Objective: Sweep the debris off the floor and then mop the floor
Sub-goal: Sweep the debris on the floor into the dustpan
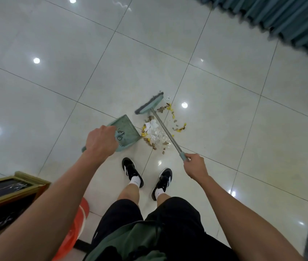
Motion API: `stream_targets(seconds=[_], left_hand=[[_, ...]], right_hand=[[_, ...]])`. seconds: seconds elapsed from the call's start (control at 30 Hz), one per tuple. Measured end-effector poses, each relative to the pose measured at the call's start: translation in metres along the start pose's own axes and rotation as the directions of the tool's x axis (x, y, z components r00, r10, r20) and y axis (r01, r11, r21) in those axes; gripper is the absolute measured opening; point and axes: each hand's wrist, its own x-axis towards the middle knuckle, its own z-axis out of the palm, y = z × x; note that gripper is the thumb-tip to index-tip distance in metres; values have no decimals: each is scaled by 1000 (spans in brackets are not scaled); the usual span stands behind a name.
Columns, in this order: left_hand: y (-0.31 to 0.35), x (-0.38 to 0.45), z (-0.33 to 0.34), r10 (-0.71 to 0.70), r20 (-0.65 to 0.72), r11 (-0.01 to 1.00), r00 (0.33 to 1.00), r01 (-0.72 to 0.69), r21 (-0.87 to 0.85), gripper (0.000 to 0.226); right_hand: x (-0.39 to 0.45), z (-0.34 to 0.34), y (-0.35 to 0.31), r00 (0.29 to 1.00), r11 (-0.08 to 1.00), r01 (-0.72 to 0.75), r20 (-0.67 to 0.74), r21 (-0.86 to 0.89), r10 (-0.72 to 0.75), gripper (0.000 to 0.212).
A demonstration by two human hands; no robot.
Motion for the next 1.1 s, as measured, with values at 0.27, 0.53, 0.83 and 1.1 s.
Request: stream_targets(seconds=[0.27, 0.53, 0.83, 1.1], left_hand=[[-17, 37, -10, 86, -8, 995, 996, -85, 49, 18], [-44, 63, -13, 139, 1, 986, 990, -139, 89, 24], [-45, 52, -6, 171, -18, 982, 985, -168, 89, 21], [-30, -4, 18, 107, -78, 994, 991, -106, 19, 5]], right_hand=[[48, 5, -100, 998, 978, 29, -60, 205, -16, 36], [104, 11, -159, 997, 977, -76, -7, 198, 79, 29], [46, 59, -100, 984, 977, -177, 45, 116, 172, 48], [-27, 72, -23, 978, 976, -198, 78, 95, 191, 51]])
